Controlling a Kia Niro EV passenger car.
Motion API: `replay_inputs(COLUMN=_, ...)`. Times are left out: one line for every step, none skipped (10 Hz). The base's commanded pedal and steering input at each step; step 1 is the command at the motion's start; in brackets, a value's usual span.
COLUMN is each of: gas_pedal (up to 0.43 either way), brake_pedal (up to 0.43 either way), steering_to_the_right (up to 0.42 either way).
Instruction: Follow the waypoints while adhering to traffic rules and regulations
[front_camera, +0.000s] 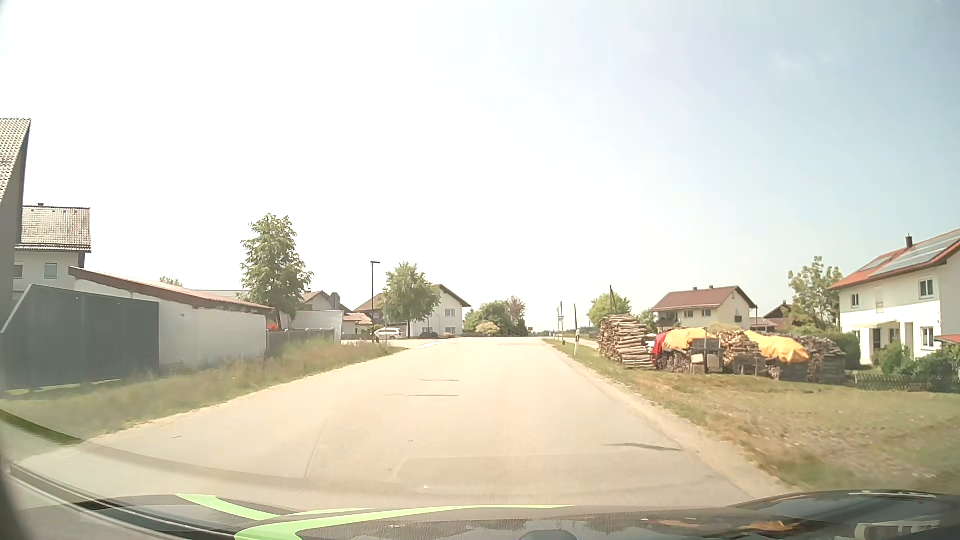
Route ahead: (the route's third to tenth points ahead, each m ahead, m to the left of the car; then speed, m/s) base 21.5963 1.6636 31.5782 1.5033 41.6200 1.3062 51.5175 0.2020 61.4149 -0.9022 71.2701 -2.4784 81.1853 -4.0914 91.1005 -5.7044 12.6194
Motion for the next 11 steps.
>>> replay_inputs(gas_pedal=0.150, brake_pedal=0.000, steering_to_the_right=-0.002)
replay_inputs(gas_pedal=0.150, brake_pedal=0.000, steering_to_the_right=-0.002)
replay_inputs(gas_pedal=0.150, brake_pedal=0.000, steering_to_the_right=-0.002)
replay_inputs(gas_pedal=0.150, brake_pedal=0.000, steering_to_the_right=-0.001)
replay_inputs(gas_pedal=0.150, brake_pedal=0.000, steering_to_the_right=-0.001)
replay_inputs(gas_pedal=0.150, brake_pedal=0.000, steering_to_the_right=-0.001)
replay_inputs(gas_pedal=0.150, brake_pedal=0.000, steering_to_the_right=-0.001)
replay_inputs(gas_pedal=0.150, brake_pedal=0.000, steering_to_the_right=-0.001)
replay_inputs(gas_pedal=0.150, brake_pedal=0.000, steering_to_the_right=-0.001)
replay_inputs(gas_pedal=0.150, brake_pedal=0.000, steering_to_the_right=-0.001)
replay_inputs(gas_pedal=0.150, brake_pedal=0.000, steering_to_the_right=-0.001)
